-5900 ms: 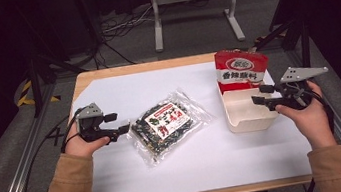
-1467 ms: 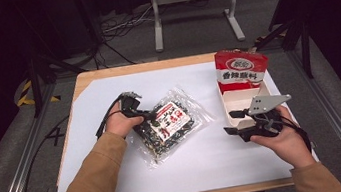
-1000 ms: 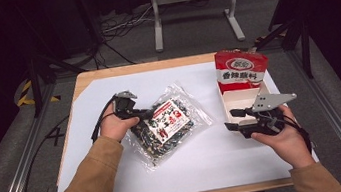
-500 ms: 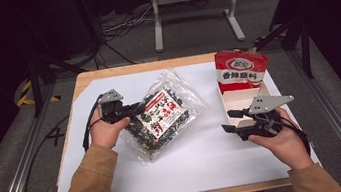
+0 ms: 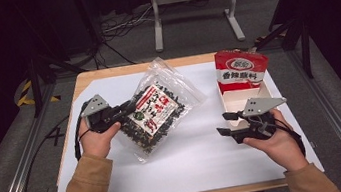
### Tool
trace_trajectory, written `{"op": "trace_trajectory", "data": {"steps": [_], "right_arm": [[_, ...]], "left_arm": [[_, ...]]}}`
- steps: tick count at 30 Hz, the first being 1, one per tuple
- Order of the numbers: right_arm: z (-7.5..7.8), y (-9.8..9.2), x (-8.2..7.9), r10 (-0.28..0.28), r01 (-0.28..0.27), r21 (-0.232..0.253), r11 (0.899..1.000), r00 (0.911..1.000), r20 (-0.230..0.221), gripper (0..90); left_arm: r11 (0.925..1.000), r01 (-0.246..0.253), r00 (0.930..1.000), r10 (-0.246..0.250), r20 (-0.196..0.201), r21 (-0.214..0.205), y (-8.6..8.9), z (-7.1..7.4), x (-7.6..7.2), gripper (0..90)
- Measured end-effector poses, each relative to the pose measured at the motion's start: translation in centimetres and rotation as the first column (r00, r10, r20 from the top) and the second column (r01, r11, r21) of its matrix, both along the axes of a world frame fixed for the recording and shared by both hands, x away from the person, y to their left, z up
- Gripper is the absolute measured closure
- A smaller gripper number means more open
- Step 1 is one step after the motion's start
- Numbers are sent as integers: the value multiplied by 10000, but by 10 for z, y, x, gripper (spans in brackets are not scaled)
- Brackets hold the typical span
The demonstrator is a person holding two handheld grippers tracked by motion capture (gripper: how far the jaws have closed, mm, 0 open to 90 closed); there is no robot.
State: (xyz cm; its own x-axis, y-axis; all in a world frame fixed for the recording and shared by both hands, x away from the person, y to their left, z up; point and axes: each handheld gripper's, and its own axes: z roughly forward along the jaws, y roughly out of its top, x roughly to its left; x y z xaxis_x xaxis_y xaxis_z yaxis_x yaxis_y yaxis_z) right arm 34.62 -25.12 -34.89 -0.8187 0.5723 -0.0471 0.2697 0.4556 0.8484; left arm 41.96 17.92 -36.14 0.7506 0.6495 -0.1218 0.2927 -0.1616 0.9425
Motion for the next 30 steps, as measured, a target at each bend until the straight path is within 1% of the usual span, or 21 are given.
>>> {"op": "trace_trajectory", "data": {"steps": [1,4,5,6,7,8,10,11,12,14,15,16,17,21,25,27,29,30], "right_arm": [[-1,1,0,18,-18,18,10000,10000,-32,461],[-4,5,2,18,-17,124,9999,10000,-85,461],[-4,5,2,18,-17,124,9999,10000,-85,461],[-5,6,2,8,-6,210,9998,10000,-90,462],[-7,9,5,-3,8,411,9992,9999,-118,462],[-7,10,5,-9,15,493,9988,9999,-131,460],[-8,12,7,-28,40,720,9974,9999,-160,452],[-8,12,7,-28,40,720,9974,9999,-160,452],[-8,15,8,-43,72,1004,9949,9996,-291,436],[-9,17,10,-121,166,1224,9923,9992,-379,425],[-9,17,10,-121,166,1224,9923,9992,-379,425],[-9,21,12,-167,231,1530,9879,9989,-431,411],[-9,21,12,-167,231,1530,9879,9989,-431,411],[-9,29,18,-176,273,2160,9760,9988,-466,409],[-12,40,23,-100,237,2383,9709,9982,-587,409],[-13,46,24,-34,198,2509,9678,9978,-657,408],[-13,51,25,61,148,2686,9631,9970,-768,398],[-13,53,25,80,155,2791,9601,9965,-831,398]], "left_arm": [[9999,-6,10000,7,96,-137,1,1,-1,789],[9987,22,9999,-15,137,-502,4,4,-4,789],[9987,22,9999,-15,137,-502,4,4,-4,788],[9982,34,9998,-23,189,-596,4,5,-6,788],[9974,-17,9992,46,400,-726,5,7,-8,789],[9964,-26,9991,63,428,-847,5,8,-9,789],[9939,-9,9980,79,627,-1103,6,11,-12,789],[9939,-9,9980,79,627,-1103,6,11,-12,789],[9917,31,9970,70,777,-1287,6,13,-14,789],[9899,87,9965,32,831,-1417,7,14,-15,789],[9899,87,9965,32,831,-1417,7,14,-15,789],[9874,159,9968,-32,805,-1572,6,14,-16,789],[9874,159,9968,-32,805,-1572,6,14,-16,789],[9853,301,9962,-158,858,-1683,3,14,-18,790],[9799,545,9950,-373,925,-1917,-1,14,-20,790],[9792,653,9947,-485,908,-1921,-3,15,-21,789],[9780,666,9943,-487,943,-1976,-6,14,-22,789],[9778,667,9949,-502,874,-1985,-6,14,-23,789]]}}
